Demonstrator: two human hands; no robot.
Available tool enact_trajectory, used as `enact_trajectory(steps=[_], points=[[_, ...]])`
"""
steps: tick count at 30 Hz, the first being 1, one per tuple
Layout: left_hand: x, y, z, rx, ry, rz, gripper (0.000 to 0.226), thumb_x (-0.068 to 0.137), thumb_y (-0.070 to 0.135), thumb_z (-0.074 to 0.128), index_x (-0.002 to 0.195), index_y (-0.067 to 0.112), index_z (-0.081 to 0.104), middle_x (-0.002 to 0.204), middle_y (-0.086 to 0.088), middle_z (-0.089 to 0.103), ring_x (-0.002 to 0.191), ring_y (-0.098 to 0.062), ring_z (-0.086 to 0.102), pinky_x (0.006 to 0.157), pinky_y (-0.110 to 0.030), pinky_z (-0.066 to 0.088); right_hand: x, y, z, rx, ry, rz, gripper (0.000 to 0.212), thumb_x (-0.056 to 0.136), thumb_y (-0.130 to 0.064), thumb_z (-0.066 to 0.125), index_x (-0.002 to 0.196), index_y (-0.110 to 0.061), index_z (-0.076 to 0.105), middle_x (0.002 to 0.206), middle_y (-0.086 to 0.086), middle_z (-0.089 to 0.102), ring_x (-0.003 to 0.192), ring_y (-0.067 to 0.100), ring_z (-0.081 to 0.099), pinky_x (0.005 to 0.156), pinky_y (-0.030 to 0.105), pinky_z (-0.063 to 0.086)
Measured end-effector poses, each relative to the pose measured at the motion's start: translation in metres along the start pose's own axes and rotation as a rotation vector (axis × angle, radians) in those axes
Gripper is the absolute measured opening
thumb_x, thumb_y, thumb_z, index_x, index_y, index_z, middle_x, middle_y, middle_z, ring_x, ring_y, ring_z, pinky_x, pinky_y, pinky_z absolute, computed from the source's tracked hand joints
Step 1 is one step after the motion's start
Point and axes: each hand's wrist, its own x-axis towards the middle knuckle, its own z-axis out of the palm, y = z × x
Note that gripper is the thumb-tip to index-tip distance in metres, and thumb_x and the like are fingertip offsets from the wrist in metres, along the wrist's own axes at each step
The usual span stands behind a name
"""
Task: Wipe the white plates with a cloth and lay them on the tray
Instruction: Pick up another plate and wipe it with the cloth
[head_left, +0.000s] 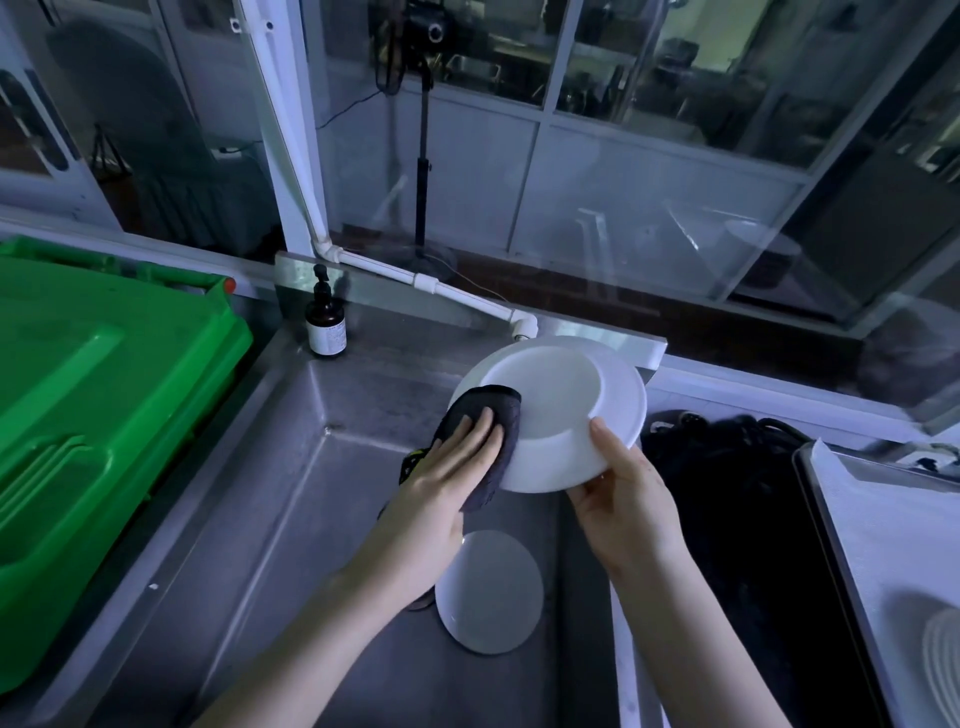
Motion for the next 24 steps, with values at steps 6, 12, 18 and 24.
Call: enact_trajectory(steps=[6,12,18,24], points=[[0.031,-0.001,-0.009,0.011,-0.191,0.006,0.099,0.072,-0.024,0.037,0.155,0.021,0.009,0.16,0.015,-0.004,0.152,-0.01,-0.001,0.123,-0.028,0.005,-0.012,0.006,-0.002,-0.255,-0.102,0.037,0.017,0.079,-0.015,0.07,0.09,-0.005,0.078,0.096,0.019,0.075,0.084,0.025,0.072,0.073,0.034,0.061],[0.037,-0.003,-0.032,-0.021,-0.23,-0.011,0.096,0.077,-0.023,0.036,0.156,0.026,0.013,0.154,0.027,-0.005,0.14,0.015,-0.007,0.114,-0.006,0.012,-0.013,0.001,-0.003,-0.328,-0.167,0.045,0.015,0.076,-0.016,0.071,0.085,-0.005,0.078,0.087,0.019,0.073,0.076,0.025,0.071,0.058,0.032,0.058],[0.025,0.009,-0.02,-0.117,-0.238,0.028,0.098,0.075,-0.026,0.033,0.153,0.027,0.008,0.156,0.027,-0.001,0.142,0.016,-0.005,0.11,-0.002,0.012,-0.013,0.004,-0.004,-0.355,-0.213,0.052,0.019,0.076,-0.016,0.071,0.089,-0.003,0.078,0.093,0.021,0.074,0.081,0.027,0.072,0.065,0.033,0.06],[0.029,-0.002,-0.024,0.008,-0.225,0.001,0.095,0.077,-0.023,0.035,0.156,0.023,0.013,0.161,0.019,-0.003,0.149,0.001,-0.002,0.121,-0.02,0.007,-0.015,0.006,-0.007,-0.372,-0.198,0.059,0.016,0.076,-0.016,0.073,0.086,-0.005,0.079,0.09,0.018,0.075,0.079,0.024,0.073,0.063,0.031,0.059]])
